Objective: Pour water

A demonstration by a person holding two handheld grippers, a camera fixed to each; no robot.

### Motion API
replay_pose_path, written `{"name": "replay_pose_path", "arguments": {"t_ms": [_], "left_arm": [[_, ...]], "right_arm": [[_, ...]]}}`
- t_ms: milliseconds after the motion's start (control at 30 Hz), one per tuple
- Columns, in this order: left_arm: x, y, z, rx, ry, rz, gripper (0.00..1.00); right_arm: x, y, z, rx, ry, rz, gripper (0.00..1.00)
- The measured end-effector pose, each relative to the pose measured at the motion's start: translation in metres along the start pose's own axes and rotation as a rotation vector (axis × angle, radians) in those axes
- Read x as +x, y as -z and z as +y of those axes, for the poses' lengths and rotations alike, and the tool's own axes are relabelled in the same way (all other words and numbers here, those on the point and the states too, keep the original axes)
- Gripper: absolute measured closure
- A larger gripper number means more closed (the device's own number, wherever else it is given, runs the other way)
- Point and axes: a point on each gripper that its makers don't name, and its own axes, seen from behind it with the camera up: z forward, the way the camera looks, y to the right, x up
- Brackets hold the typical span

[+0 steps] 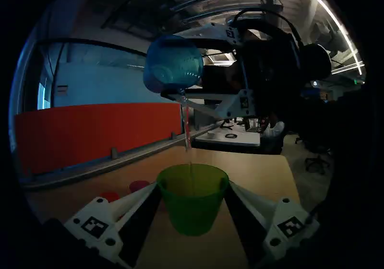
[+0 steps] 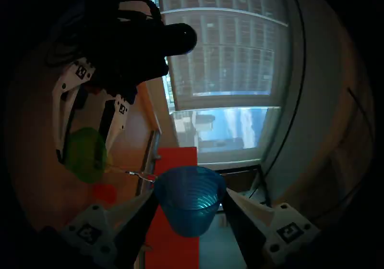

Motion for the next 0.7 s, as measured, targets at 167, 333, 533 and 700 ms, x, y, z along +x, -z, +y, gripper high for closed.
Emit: {"name": "replay_pose_path", "arguments": {"t_ms": [167, 333, 533, 700], "left_arm": [[-0.0004, -0.0006, -0.0006, 0.002, -0.002, -0.002, 0.14], [-0.0004, -0.001, -0.0009, 0.003, -0.002, -0.002, 0.14], [-0.0014, -0.0017, -0.0028, 0.007, 0.0, -0.003, 0.14], [-0.0023, -0.0029, -0.004, 0.008, 0.005, -0.002, 0.14]], "right_arm": [[0.0001, 0.0001, 0.0012, 0.0, 0.028, 0.001, 0.1], [-0.0019, -0.0009, 0.0012, 0.0, 0.05, -0.003, 0.1], [-0.0031, -0.0002, 0.0001, 0.002, 0.067, -0.003, 0.1], [-0.0036, 0.0001, 0.0004, 0.001, 0.092, -0.005, 0.1]]}}
